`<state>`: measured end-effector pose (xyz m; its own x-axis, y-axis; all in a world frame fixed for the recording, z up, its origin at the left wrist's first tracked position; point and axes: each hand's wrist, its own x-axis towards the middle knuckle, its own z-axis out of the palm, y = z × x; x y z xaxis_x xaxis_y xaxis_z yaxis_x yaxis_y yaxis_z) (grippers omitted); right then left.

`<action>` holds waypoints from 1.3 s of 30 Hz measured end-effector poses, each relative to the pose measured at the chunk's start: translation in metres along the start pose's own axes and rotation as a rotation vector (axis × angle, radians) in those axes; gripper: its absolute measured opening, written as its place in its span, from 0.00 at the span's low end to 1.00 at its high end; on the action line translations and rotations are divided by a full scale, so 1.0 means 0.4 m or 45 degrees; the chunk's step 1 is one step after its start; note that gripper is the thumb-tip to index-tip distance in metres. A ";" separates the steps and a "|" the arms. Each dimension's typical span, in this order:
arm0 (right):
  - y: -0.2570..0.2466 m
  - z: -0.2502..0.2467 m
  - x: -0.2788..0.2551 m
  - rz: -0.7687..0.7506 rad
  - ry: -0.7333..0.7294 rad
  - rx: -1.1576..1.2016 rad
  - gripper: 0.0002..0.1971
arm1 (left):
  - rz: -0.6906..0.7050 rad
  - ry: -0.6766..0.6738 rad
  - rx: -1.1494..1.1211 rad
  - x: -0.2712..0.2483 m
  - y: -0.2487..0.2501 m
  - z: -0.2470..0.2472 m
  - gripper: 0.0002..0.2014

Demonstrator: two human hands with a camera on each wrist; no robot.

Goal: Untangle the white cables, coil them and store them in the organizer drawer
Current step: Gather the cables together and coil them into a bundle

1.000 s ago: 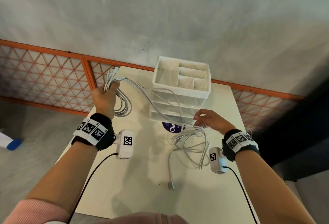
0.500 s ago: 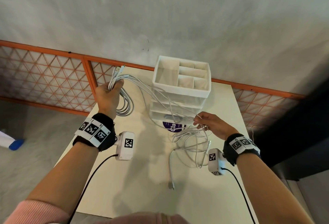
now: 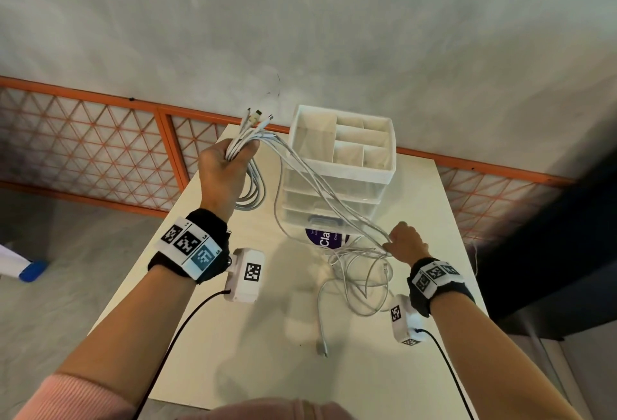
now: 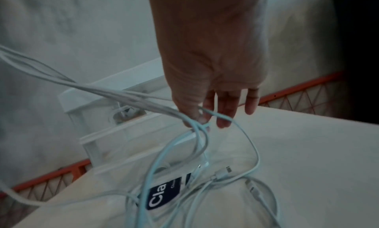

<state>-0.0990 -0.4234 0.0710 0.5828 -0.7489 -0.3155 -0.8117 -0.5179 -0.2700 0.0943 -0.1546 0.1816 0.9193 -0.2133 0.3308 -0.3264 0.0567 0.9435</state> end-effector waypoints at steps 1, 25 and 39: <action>0.001 0.003 0.005 0.006 0.050 0.068 0.18 | 0.006 0.003 0.001 -0.001 0.003 0.004 0.10; -0.113 -0.045 -0.105 -0.540 -0.948 -0.176 0.16 | 0.058 0.000 -0.008 0.018 0.030 0.029 0.09; -0.215 -0.012 -0.080 -0.551 -0.530 0.355 0.63 | 0.061 -0.206 -0.080 -0.021 0.080 0.094 0.09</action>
<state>-0.0480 -0.3569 0.1088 0.8657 -0.2460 -0.4360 -0.4932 -0.5677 -0.6591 0.0680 -0.1876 0.2086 0.8540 -0.3630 0.3728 -0.3496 0.1302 0.9278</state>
